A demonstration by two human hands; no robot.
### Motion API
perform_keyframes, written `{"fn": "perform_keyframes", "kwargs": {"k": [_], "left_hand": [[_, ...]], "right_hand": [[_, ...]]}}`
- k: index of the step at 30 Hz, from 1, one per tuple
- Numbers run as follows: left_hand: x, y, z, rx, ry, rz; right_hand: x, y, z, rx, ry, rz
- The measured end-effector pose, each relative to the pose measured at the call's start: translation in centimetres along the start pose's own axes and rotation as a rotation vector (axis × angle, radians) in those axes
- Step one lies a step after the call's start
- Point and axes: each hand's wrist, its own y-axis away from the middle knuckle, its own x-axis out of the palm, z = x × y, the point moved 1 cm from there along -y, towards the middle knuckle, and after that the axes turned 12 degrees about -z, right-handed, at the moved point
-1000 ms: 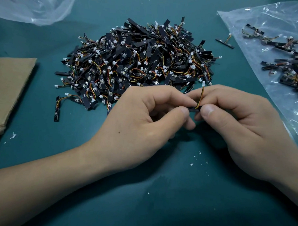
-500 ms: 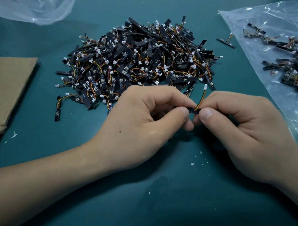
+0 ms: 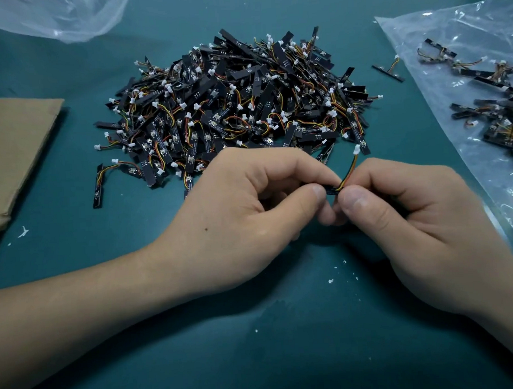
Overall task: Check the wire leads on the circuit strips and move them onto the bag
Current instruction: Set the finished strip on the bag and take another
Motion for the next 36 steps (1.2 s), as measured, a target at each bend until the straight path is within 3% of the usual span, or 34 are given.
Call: {"fn": "perform_keyframes", "kwargs": {"k": [10,25,36], "left_hand": [[0.04,0.00,-0.05,0.021,-0.034,0.003],[-0.16,0.06,-0.30,0.081,-0.120,0.133],[-0.17,-0.08,-0.30,-0.035,0.060,0.170]], "right_hand": [[-0.04,-0.21,0.39,-0.020,0.000,0.029],[0.07,-0.40,0.34,-0.061,0.042,0.027],[-0.04,-0.21,-0.01,-0.062,0.025,0.077]]}}
